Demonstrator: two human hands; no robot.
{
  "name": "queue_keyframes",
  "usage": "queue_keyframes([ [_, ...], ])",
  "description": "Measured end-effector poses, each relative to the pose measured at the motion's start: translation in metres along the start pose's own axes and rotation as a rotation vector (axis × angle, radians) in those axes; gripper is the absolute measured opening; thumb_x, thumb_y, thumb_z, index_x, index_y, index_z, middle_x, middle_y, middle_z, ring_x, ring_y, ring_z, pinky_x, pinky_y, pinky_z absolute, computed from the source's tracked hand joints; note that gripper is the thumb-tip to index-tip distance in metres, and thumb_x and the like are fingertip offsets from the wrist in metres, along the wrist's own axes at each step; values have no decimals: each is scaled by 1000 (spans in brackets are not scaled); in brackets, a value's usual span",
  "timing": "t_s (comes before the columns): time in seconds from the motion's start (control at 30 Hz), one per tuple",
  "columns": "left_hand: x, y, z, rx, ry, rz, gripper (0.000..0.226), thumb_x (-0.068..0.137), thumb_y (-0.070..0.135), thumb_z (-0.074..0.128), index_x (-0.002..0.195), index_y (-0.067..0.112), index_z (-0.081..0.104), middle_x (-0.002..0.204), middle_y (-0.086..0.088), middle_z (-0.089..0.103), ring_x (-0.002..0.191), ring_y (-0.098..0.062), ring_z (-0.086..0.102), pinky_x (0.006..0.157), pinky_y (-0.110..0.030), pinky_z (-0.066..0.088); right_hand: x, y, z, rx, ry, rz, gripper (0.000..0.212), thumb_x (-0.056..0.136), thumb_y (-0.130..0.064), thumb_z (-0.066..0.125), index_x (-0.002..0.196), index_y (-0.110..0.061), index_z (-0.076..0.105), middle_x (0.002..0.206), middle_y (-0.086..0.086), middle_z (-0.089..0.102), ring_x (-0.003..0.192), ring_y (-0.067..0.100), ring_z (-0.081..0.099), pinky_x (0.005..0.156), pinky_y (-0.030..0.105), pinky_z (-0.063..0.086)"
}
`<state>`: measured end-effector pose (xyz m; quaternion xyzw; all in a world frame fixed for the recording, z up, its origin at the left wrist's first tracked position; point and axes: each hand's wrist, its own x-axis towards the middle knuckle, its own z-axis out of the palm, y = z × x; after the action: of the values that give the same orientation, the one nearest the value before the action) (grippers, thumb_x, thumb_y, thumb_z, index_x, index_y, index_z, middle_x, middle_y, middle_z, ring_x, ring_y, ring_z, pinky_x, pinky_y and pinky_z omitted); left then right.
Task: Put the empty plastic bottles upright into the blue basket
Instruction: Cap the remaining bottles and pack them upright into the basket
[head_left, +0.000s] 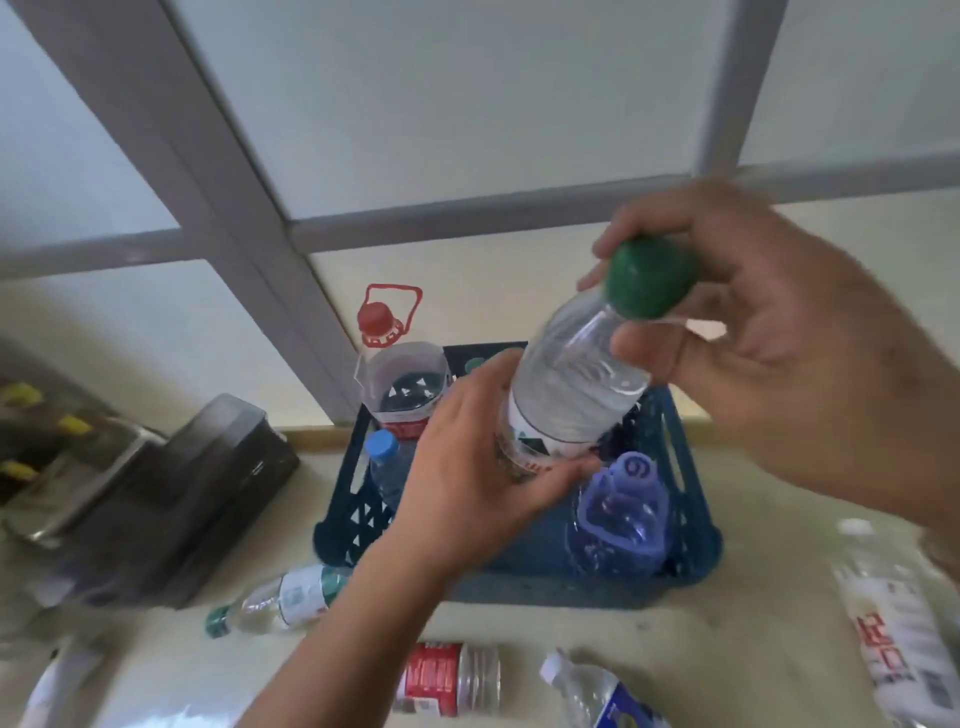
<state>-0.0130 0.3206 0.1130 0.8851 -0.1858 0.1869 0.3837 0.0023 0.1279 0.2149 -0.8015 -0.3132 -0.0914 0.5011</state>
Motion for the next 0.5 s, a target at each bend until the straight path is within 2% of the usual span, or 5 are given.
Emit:
queue_keyframes([
  [0.1,-5,-54,-29,454,-117,-69,75,73,70,64,131,23,55,131,5,60,127,-17,47,108,-43,40,22,26,60,-92,-119,125,32,85,-20,72,105,-35,52,88,-9,65,74,13,64,65,29,54],
  [0.23,-25,-110,-57,634,-207,-51,64,68,56,80,122,25,64,127,2,63,122,-29,50,98,-48,41,31,67,131,-267,-285,302,33,90,-11,67,111,-29,50,81,-12,54,63,-2,51,58,12,40],
  [0.3,-34,-131,-69,637,-198,-44,57,66,41,88,116,23,68,120,1,67,111,-29,53,88,-45,43,29,84,156,-276,-343,362,34,90,-5,63,110,-28,49,85,-14,51,66,-4,52,68,16,46],
  [0.4,-41,-153,-75,566,-241,-3,49,71,31,86,116,24,68,120,1,66,107,-25,59,87,-43,46,28,91,178,-339,-362,431,30,88,-4,65,106,-22,49,93,-5,54,80,12,55,82,36,52],
  [0.5,-42,-165,-75,443,-207,23,49,70,18,87,115,23,69,118,1,65,104,-22,64,89,-40,48,27,92,193,-362,-335,466,27,88,-8,66,105,-22,49,102,-2,54,90,17,54,83,34,49],
])
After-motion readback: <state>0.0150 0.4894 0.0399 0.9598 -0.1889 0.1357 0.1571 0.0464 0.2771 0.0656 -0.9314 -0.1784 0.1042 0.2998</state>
